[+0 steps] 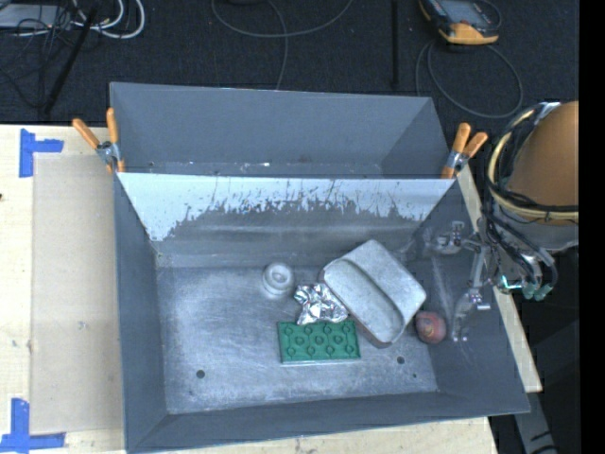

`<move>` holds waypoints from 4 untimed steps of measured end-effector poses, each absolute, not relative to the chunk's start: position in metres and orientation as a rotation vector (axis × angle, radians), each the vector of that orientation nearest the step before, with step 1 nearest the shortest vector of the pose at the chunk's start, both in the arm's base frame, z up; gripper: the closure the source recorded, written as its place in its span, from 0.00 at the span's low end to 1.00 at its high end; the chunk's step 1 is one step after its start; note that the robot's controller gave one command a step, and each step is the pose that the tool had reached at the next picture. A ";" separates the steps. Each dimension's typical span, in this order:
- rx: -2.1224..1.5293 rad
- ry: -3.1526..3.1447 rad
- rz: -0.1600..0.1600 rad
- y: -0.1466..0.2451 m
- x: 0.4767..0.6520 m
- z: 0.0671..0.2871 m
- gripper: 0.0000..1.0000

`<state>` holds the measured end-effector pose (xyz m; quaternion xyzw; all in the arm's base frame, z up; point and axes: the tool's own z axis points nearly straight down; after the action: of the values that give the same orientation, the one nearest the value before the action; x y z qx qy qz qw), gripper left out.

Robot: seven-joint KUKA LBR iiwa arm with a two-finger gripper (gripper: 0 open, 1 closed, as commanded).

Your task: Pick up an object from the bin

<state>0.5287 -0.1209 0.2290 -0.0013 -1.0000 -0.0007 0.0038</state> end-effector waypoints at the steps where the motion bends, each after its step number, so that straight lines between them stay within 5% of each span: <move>1: -0.284 -3.135 0.006 -0.147 0.503 0.094 0.00; 2: -0.274 -3.129 0.000 -0.144 0.501 0.091 1.00; 3: -0.078 -3.138 -0.015 -0.150 0.507 0.073 1.00; 4: 0.556 -3.098 0.002 -0.127 0.551 0.190 1.00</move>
Offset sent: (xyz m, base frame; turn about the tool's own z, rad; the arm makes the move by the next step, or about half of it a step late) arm -0.0296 -0.0247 -0.1487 0.1769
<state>0.5514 -0.1272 0.1900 0.1767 -0.9843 0.0005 -0.0032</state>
